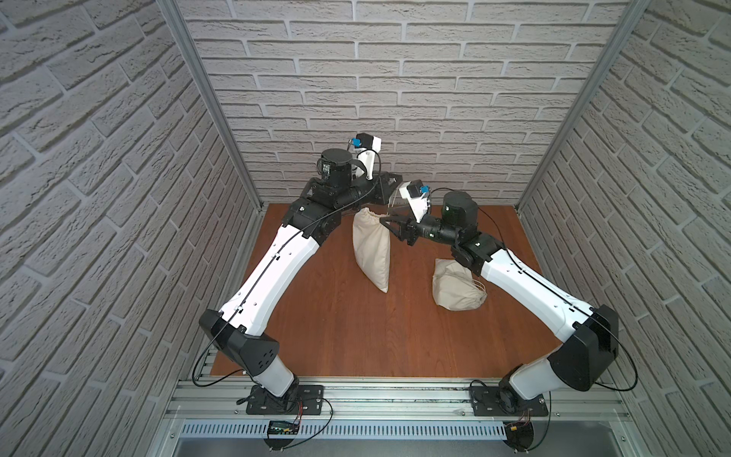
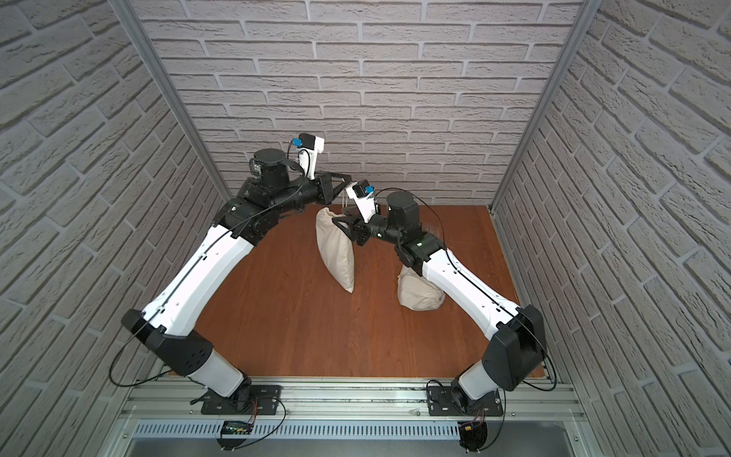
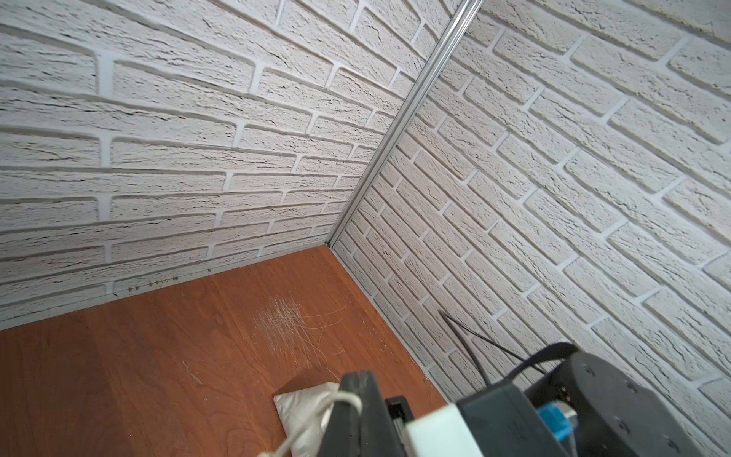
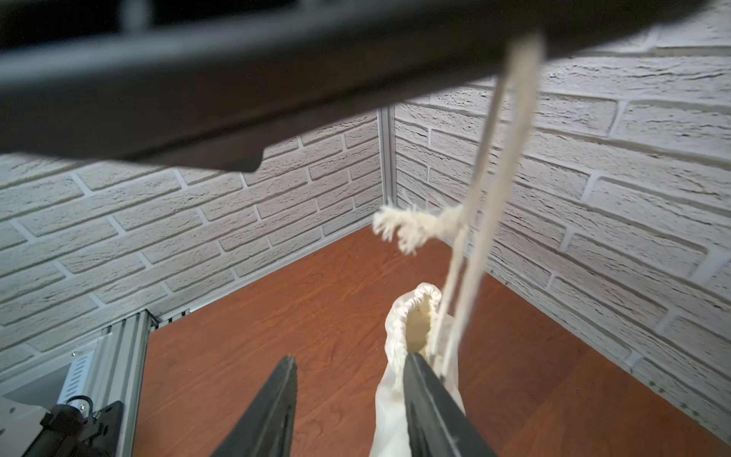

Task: Close the soil bag
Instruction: Frap the soil bag at the center of the board.

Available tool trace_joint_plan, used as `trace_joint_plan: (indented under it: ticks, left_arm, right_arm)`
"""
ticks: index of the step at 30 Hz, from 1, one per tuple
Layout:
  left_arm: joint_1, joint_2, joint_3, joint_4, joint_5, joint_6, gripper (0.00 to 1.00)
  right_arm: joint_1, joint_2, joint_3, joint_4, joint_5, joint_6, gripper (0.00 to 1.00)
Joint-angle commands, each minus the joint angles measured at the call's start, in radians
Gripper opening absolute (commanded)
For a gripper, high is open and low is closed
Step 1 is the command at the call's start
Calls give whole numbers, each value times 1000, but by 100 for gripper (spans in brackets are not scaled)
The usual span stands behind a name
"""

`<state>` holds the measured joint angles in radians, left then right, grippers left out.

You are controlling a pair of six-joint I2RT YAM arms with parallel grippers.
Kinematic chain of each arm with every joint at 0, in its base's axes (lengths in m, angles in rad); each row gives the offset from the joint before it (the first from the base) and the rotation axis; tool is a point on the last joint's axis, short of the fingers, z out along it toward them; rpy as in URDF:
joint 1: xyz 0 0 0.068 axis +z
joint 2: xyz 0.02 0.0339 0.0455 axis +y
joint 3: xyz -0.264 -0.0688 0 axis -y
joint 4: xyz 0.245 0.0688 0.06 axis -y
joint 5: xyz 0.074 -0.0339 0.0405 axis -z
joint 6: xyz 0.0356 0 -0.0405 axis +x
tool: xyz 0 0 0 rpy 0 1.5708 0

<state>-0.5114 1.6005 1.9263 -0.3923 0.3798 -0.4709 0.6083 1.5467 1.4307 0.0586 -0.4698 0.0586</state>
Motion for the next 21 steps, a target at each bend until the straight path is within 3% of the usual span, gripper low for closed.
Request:
trace_joint_plan:
  ticks: [1, 6, 14, 21]
  left_arm:
    - [-6, -61, -6, 53, 8, 26, 0]
    - [-6, -95, -37, 50, -17, 37, 0]
    - [-6, -90, -46, 51, -20, 38, 0]
    - [-6, -98, -48, 45, -16, 35, 0]
  right_arm:
    - [5, 30, 73, 11, 17, 9, 39]
    - [4, 27, 65, 6, 48, 15, 35]
    - [-6, -82, -44, -40, 146, -31, 42]
    - [-31, -66, -14, 1, 69, -4, 45]
